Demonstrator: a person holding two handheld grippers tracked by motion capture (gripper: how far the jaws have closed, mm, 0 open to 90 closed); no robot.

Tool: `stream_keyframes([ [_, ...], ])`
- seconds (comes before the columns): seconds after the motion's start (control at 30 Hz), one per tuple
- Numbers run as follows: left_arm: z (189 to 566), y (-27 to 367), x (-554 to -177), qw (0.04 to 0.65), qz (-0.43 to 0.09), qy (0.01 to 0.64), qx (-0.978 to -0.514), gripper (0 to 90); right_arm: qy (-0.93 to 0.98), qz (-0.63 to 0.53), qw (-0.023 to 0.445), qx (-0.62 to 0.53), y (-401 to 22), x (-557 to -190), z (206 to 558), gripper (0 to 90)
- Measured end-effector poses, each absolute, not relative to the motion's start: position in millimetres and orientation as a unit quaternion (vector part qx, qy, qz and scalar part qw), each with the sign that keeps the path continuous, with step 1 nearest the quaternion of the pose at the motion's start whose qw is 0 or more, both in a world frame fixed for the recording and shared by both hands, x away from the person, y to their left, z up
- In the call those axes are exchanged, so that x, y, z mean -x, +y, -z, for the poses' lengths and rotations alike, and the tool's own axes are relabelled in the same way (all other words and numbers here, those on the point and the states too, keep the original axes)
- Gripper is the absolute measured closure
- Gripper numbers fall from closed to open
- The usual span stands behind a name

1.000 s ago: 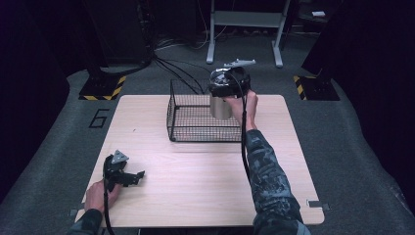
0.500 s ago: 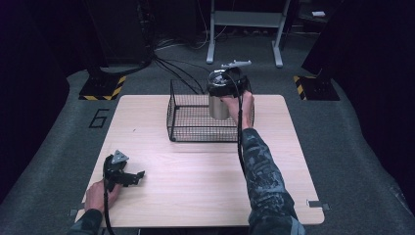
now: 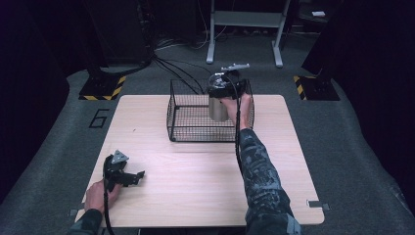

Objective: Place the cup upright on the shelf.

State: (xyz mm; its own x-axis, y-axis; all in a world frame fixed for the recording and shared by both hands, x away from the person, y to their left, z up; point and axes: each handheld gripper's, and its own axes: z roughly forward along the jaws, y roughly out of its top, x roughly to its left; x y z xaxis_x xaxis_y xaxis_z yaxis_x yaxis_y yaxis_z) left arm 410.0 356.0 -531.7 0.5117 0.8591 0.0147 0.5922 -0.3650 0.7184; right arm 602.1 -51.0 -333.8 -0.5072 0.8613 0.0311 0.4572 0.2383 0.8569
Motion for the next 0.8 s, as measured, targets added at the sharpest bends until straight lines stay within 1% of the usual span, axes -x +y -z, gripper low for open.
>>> stream_keyframes([
  [0.37, 532, 356, -410, 0.336, -0.201, 0.451, -0.802, 0.2, 0.751, -0.428, 0.222, -0.451, -46, -606, 350, 3.6],
  [0.8, 532, 355, -410, 0.341, -0.201, 0.455, -0.798, 0.2, 0.752, -0.418, 0.201, -0.469, -41, -617, 379, 3.5],
])
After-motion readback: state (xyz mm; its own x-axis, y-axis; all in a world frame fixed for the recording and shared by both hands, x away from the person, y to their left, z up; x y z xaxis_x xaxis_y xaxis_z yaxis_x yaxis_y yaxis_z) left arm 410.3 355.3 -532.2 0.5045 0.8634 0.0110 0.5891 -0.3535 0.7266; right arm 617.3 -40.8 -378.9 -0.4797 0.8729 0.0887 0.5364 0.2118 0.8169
